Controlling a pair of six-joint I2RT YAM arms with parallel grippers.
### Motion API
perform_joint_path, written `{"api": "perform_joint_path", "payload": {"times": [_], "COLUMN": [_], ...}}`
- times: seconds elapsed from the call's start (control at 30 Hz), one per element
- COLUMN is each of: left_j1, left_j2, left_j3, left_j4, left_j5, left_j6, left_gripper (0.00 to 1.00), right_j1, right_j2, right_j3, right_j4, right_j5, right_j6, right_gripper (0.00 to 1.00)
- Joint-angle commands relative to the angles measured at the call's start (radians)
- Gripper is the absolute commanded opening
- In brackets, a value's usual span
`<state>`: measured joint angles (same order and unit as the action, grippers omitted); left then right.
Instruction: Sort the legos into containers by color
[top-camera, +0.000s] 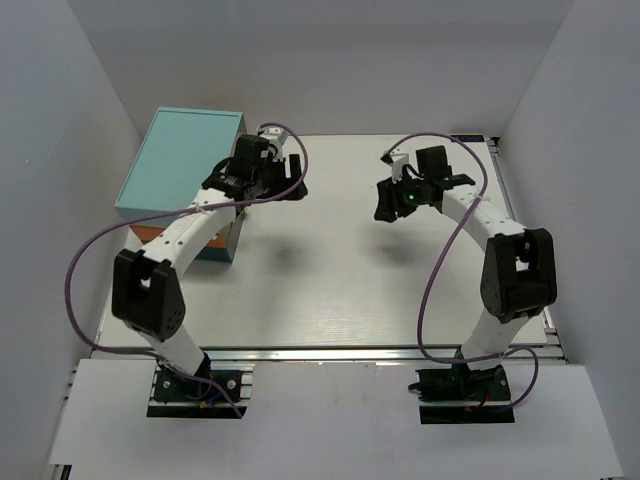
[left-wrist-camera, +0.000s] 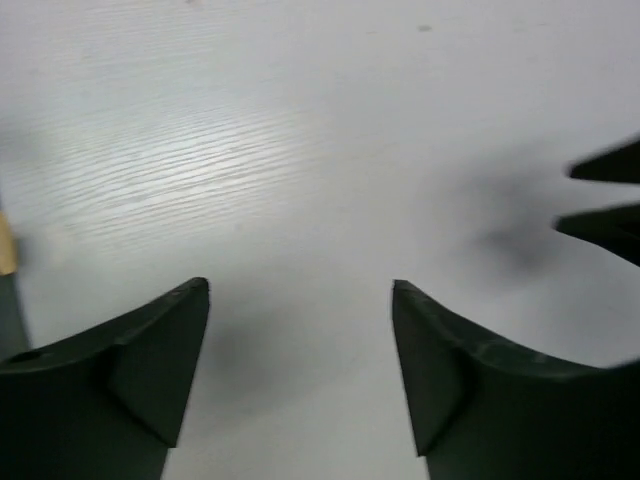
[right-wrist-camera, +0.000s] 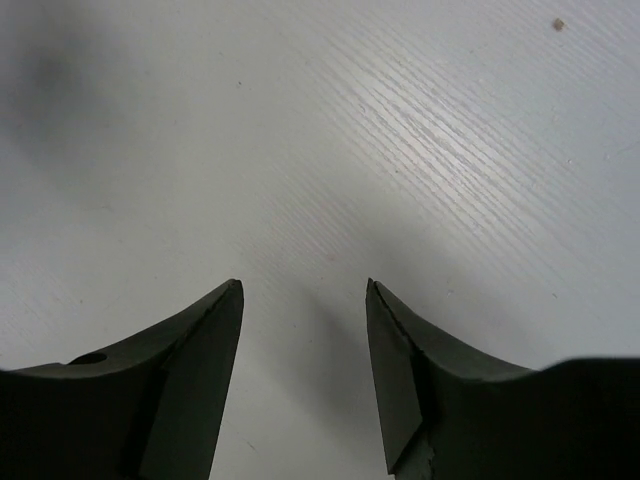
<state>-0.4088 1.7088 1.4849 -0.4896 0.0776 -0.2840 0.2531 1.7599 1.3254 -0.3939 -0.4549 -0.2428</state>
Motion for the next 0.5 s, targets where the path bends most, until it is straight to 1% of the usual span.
{"api": "perform_joint_path", "payload": {"times": [0.0, 0.03, 0.07, 0.1, 0.13, 0.17, 0.2, 0.23, 0.3, 0.47], "left_j1": [-0.004, -0.004, -0.013, -0.013, -0.013, -0.013, -0.013, -0.013, -0.013, -0.013], "left_j2": [-0.127, -0.193, -0.227, -0.260, -0.329, -0.330, -0.387, -0.435, -0.471, -0.540], "left_j3": [-0.118, -0.188, -0.222, -0.256, -0.317, -0.318, -0.366, -0.403, -0.437, -0.503], "left_j4": [0.184, 0.212, 0.258, 0.281, 0.301, 0.333, 0.342, 0.347, 0.359, 0.376], "left_j5": [0.237, 0.252, 0.258, 0.255, 0.261, 0.258, 0.255, 0.254, 0.249, 0.246], "left_j6": [-0.089, -0.125, -0.142, -0.159, -0.190, -0.202, -0.210, -0.227, -0.237, -0.250], "left_gripper": [0.86, 0.95, 0.98, 0.98, 0.98, 0.98, 0.98, 0.98, 0.98, 0.98], "right_j1": [-0.012, -0.012, -0.015, -0.015, -0.017, -0.018, -0.017, -0.018, -0.020, -0.017], "right_j2": [-0.076, -0.100, -0.117, -0.141, -0.189, -0.210, -0.230, -0.270, -0.321, -0.399], "right_j3": [0.024, 0.031, 0.031, 0.021, 0.011, -0.009, -0.018, -0.026, -0.052, -0.117], "right_j4": [-0.003, -0.014, -0.007, 0.009, 0.045, 0.065, 0.081, 0.096, 0.128, 0.168], "right_j5": [-0.039, -0.053, -0.060, -0.057, -0.047, -0.022, -0.004, 0.018, 0.053, 0.054], "right_j6": [-0.006, -0.006, 0.002, 0.013, 0.032, 0.042, 0.056, 0.072, 0.097, 0.076], "right_gripper": [0.59, 0.60, 0.60, 0.66, 0.71, 0.75, 0.83, 0.88, 0.89, 0.90]}}
